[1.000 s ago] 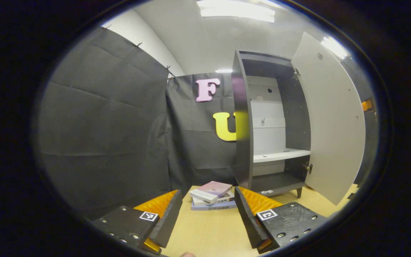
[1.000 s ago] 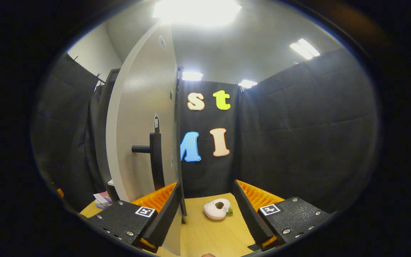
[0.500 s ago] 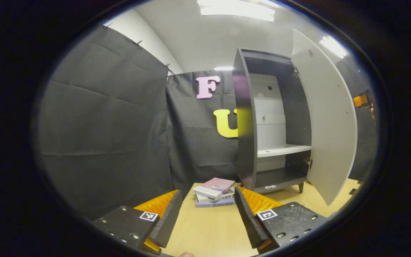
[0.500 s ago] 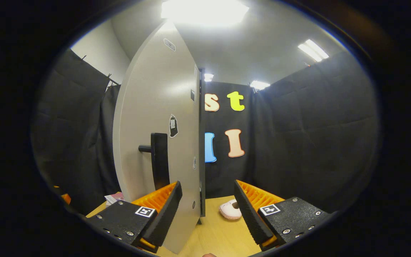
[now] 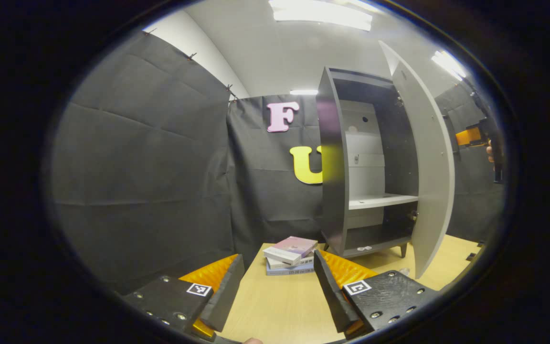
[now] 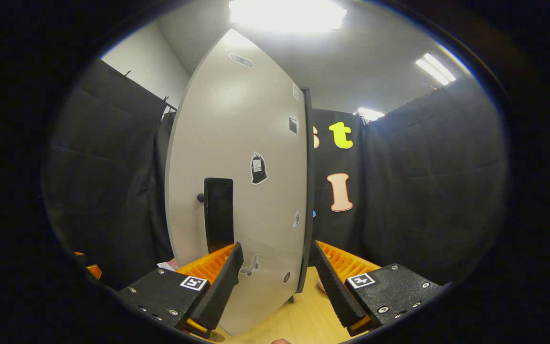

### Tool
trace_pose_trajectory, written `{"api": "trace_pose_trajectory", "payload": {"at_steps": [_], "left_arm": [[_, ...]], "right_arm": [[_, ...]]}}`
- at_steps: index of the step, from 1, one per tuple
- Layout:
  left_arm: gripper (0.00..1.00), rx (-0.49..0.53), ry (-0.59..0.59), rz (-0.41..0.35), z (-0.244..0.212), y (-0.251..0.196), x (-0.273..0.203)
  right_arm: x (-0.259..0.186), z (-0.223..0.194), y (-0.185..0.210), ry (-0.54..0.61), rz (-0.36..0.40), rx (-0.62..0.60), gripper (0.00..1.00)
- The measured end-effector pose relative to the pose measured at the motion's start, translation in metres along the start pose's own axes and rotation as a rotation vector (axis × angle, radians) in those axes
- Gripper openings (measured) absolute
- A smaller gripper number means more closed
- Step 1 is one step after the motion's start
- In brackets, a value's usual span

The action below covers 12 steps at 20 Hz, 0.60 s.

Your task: Open the cabinet door with the right hand, grasp the bottle in the cabinet with the left hand and place it on the coaster, then close the cabinet door with the right hand.

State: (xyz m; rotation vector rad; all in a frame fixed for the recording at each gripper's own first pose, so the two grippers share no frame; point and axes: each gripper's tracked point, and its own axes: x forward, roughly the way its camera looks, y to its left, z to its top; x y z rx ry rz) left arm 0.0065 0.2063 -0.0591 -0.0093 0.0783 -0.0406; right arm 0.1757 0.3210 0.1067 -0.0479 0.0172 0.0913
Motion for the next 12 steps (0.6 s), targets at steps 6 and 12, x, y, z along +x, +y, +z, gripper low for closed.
{"api": "trace_pose_trajectory", "payload": {"at_steps": [6,12], "left_arm": [[0.88,0.006,-0.011,0.015,0.012,-0.003,-0.004],[0.88,0.018,-0.048,-0.023,0.046,-0.050,0.002]], "right_arm": [[0.002,0.005,0.017,-0.027,0.048,-0.022,0.93],[-0.005,-0.016,-0.023,0.004,0.039,-0.008,0.94]]}}
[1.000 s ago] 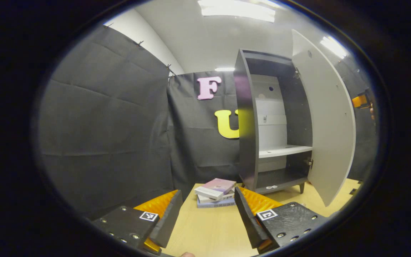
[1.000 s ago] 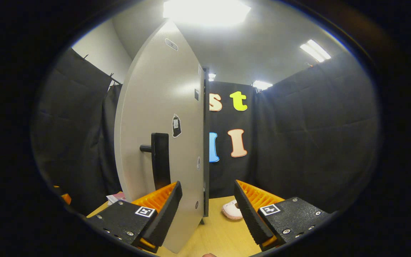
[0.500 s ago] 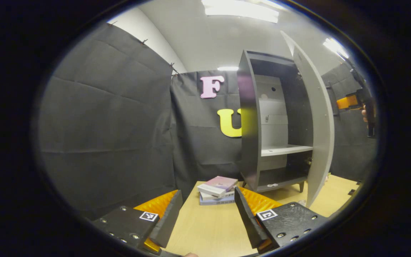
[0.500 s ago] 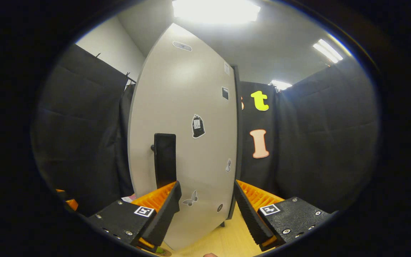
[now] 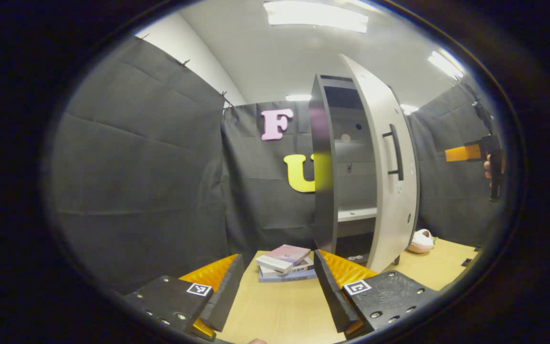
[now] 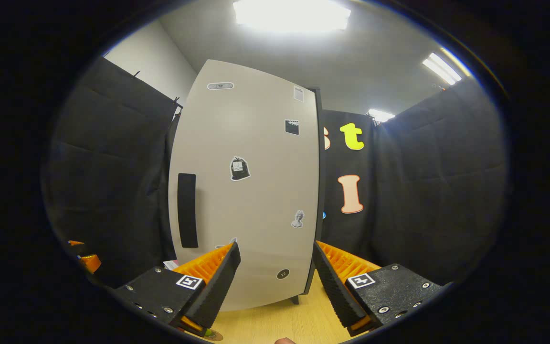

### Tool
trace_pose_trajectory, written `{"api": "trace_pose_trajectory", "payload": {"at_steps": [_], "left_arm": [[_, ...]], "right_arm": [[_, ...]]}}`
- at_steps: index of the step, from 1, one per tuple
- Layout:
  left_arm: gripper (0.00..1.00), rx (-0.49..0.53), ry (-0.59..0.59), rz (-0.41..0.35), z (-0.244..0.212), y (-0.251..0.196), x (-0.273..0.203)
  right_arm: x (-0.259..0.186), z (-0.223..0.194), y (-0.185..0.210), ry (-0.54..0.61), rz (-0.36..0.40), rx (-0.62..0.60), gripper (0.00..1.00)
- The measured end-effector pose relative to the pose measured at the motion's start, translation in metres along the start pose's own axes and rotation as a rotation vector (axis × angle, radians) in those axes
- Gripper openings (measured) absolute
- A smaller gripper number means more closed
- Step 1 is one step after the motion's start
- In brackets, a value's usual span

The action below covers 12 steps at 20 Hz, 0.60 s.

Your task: Open the cabinet door with the right hand, grasp the bottle in the cabinet with the left hand and place it on the coaster, then close the cabinet door with the right hand.

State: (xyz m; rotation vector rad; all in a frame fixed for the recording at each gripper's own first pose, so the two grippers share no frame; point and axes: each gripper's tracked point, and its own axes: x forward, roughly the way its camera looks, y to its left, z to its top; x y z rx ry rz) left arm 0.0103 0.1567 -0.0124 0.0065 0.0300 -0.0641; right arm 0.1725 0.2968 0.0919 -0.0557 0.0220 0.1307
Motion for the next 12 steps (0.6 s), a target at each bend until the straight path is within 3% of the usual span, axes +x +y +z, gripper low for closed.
{"api": "trace_pose_trajectory", "payload": {"at_steps": [1,2,3,5,6,12], "left_arm": [[0.84,-0.001,-0.007,-0.008,0.006,-0.011,0.002],[0.88,-0.005,-0.010,-0.019,0.011,-0.023,0.004],[0.80,-0.009,-0.011,-0.030,0.015,-0.035,0.005],[0.88,-0.011,-0.015,-0.042,0.024,-0.057,0.007],[0.84,-0.010,-0.019,-0.045,0.029,-0.067,0.008],[0.88,-0.020,-0.035,-0.043,0.045,-0.122,-0.001]], "right_arm": [[-0.003,-0.003,-0.009,0.006,-0.003,0.000,0.94],[-0.005,-0.006,-0.018,0.012,-0.006,-0.002,0.94],[-0.007,-0.008,-0.026,0.014,-0.007,-0.004,0.94],[-0.010,-0.014,-0.043,0.017,-0.009,-0.018,0.94],[-0.011,-0.017,-0.051,0.017,-0.010,-0.027,0.95],[-0.016,-0.026,-0.084,0.023,0.010,-0.021,0.94]]}}
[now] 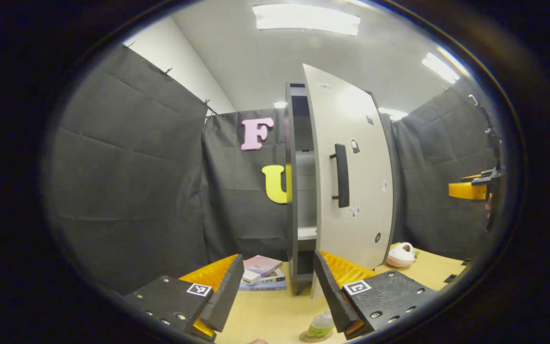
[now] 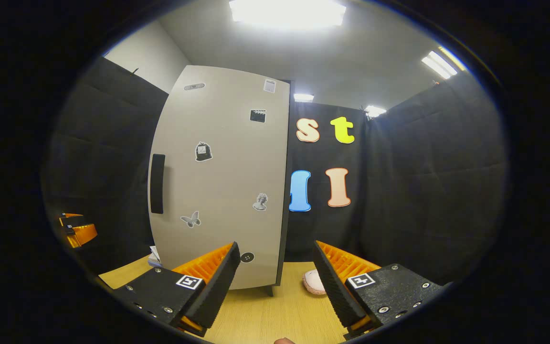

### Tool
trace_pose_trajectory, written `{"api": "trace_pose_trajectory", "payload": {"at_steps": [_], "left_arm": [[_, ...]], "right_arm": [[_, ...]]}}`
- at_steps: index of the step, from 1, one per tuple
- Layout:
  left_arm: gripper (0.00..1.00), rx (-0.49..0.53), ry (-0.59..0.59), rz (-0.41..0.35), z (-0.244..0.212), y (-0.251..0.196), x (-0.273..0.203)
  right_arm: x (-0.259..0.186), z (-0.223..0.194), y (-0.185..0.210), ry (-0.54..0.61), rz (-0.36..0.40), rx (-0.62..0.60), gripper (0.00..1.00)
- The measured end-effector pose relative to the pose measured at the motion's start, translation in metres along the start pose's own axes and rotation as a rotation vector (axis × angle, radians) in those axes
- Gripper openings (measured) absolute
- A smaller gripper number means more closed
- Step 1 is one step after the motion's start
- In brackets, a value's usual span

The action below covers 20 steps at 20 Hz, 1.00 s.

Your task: Open the cabinet door with the right hand, grasp the bottle in the cabinet with the left hand and place it on the coaster, then close the cabinet door with the right hand.

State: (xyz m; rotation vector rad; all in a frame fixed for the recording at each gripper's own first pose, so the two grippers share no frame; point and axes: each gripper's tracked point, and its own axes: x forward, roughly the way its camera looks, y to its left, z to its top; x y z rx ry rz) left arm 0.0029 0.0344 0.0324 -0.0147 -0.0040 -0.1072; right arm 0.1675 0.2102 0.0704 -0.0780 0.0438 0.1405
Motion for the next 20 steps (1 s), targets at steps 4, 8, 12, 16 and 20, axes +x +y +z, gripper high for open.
{"api": "trace_pose_trajectory", "payload": {"at_steps": [4,8,12,16,20], "left_arm": [[0.88,-0.013,0.001,0.016,0.004,-0.026,-0.005],[0.88,-0.009,0.001,0.039,0.007,-0.035,-0.010],[0.88,-0.017,0.014,0.047,0.006,-0.040,-0.013],[0.88,-0.007,0.017,0.048,0.007,-0.041,-0.015],[0.88,0.004,0.016,0.041,0.009,-0.044,-0.012]], "right_arm": [[-0.001,-0.011,-0.016,0.008,0.017,0.027,0.94],[0.000,-0.025,-0.022,0.038,0.036,0.067,0.95],[-0.002,-0.027,-0.026,0.038,0.044,0.104,0.94],[-0.003,-0.026,-0.029,0.027,0.033,0.109,0.94],[-0.005,-0.028,-0.030,0.028,0.020,0.118,0.94]]}}
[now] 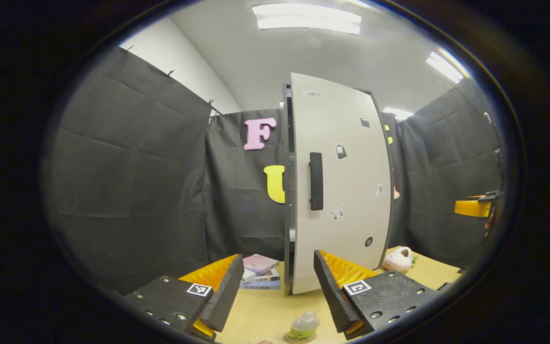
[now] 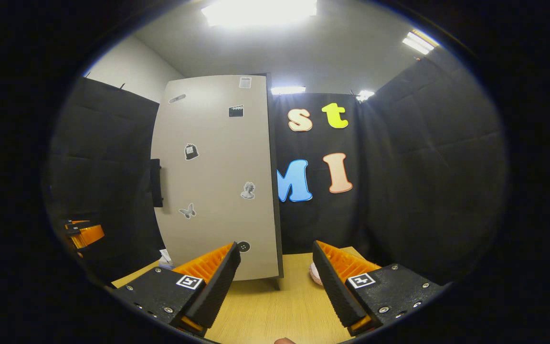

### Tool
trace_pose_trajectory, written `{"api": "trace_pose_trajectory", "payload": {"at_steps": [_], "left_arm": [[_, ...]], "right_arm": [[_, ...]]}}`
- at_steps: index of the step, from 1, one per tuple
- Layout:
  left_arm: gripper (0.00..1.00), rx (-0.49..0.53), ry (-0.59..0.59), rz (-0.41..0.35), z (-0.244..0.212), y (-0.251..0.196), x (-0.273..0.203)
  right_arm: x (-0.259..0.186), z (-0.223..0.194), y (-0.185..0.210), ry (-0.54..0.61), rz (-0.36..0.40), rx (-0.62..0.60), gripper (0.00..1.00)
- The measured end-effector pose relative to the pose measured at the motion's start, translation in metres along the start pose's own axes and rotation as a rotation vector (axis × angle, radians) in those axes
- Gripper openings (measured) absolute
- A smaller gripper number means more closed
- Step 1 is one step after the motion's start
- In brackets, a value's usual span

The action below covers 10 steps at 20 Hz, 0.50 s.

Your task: Open the cabinet door with the right hand, grasp the bottle in the cabinet with the left hand and place it on the coaster, then close the cabinet door with the right hand.

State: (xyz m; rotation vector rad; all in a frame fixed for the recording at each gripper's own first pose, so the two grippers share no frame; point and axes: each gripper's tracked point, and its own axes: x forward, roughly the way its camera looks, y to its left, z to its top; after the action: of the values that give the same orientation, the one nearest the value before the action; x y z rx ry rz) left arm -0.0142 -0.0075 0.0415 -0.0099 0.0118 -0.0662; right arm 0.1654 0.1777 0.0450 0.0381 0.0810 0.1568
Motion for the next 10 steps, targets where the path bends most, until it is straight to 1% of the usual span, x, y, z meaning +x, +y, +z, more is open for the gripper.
{"api": "trace_pose_trajectory", "payload": {"at_steps": [8,9,10], "left_arm": [[0.88,0.012,-0.004,-0.018,-0.0004,0.0044,0.0065],[0.80,0.013,-0.006,-0.021,0.0003,0.0051,0.0065],[0.88,0.013,-0.006,-0.023,0.0009,0.0046,0.0073]], "right_arm": [[-0.0003,0.0010,0.0004,-0.006,-0.017,0.006,0.94],[0.0000,0.0010,0.0005,-0.007,-0.017,0.005,0.94],[-0.0002,0.0017,0.0004,-0.008,-0.018,0.002,0.94]]}}
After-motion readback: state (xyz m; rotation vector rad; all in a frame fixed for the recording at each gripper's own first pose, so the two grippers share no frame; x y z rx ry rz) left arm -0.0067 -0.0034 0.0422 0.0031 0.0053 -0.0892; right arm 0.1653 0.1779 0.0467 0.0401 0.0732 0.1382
